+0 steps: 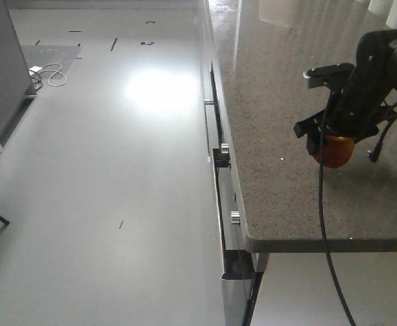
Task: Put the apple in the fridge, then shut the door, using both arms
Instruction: 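Close the right gripper on the apple and lift it off the counter, then pull the held apple back toward the robot body with the right gripper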
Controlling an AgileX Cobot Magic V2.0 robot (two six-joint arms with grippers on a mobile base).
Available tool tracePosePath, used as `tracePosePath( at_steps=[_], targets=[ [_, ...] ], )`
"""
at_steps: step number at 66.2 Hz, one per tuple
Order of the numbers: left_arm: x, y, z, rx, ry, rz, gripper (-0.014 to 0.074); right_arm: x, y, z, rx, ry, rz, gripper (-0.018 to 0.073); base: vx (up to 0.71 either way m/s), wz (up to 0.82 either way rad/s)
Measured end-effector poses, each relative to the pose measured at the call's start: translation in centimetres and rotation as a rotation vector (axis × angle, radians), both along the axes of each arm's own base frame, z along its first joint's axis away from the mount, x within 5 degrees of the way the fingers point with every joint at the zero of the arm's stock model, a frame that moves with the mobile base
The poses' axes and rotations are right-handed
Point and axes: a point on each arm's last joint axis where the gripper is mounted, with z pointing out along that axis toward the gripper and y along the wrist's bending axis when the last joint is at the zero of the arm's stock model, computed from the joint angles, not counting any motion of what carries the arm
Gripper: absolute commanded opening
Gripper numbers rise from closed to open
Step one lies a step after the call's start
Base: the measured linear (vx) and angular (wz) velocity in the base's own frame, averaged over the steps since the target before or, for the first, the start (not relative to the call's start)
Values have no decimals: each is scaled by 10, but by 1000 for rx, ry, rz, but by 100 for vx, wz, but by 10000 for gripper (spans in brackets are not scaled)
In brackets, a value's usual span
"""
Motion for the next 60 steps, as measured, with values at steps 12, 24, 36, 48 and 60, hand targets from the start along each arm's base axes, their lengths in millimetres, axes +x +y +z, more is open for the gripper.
tracePosePath(
  at_steps=[12,24,36,48,60],
  targets=[
    [0,0,0,0,0,0,-6,-38,19,36,192,-73,47,204,0,0],
    [0,0,0,0,0,0,-6,-83,37,57,274,-125,142,204,0,0],
    [0,0,0,0,0,0,-6,-134,47,64,306,-164,181,204,0,0],
    [0,0,0,0,0,0,-6,-181,56,63,341,-181,230,204,0,0],
    [0,0,0,0,0,0,-6,-220,64,58,407,-180,288,204,0,0]
  ],
)
